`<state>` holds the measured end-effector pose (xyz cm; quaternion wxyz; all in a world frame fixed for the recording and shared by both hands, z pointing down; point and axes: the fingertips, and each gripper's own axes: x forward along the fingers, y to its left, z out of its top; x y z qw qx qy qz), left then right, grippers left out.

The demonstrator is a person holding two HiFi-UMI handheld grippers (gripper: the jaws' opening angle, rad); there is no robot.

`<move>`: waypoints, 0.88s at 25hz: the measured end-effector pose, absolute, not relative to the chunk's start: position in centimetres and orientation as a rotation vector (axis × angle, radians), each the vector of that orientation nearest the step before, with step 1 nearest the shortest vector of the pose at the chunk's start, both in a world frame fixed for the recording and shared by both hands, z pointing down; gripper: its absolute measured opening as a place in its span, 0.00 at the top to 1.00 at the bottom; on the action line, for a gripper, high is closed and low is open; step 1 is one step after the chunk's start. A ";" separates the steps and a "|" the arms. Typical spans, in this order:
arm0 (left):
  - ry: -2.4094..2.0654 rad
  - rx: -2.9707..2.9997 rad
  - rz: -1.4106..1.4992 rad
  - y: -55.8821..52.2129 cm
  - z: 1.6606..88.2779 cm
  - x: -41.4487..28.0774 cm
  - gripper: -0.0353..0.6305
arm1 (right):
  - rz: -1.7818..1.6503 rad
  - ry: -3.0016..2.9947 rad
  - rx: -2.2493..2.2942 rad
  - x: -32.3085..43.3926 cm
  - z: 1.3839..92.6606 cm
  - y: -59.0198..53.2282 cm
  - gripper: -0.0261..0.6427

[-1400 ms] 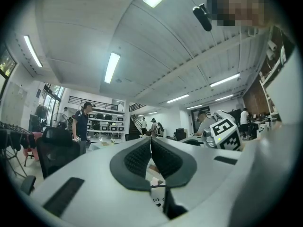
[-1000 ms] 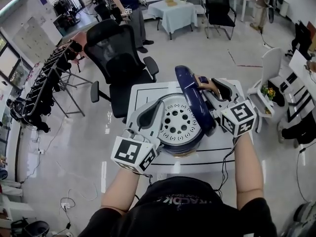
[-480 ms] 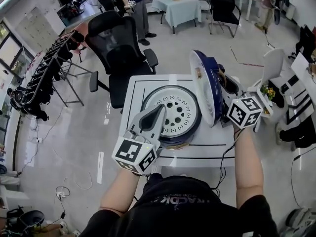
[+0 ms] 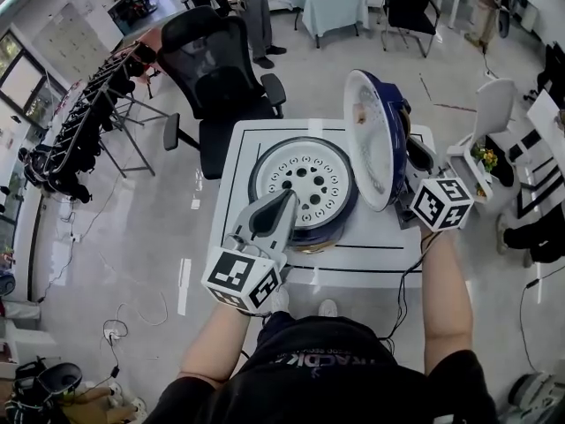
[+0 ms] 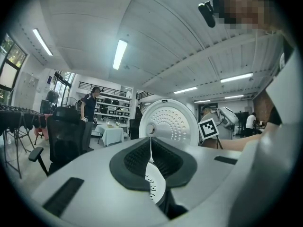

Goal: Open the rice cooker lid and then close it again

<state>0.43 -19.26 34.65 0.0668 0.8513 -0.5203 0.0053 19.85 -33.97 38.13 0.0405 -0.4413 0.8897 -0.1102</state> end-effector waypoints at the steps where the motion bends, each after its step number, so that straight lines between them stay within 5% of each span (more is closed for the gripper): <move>1: -1.564 2.567 0.014 -19.2 34.8 0.5 0.93 | -0.335 2.722 -1.358 20.1 38.2 -33.7 0.73; 22: -1.196 2.742 -0.016 -13.3 34.8 -0.5 0.91 | -0.095 2.559 -1.649 19.0 33.0 -17.2 0.73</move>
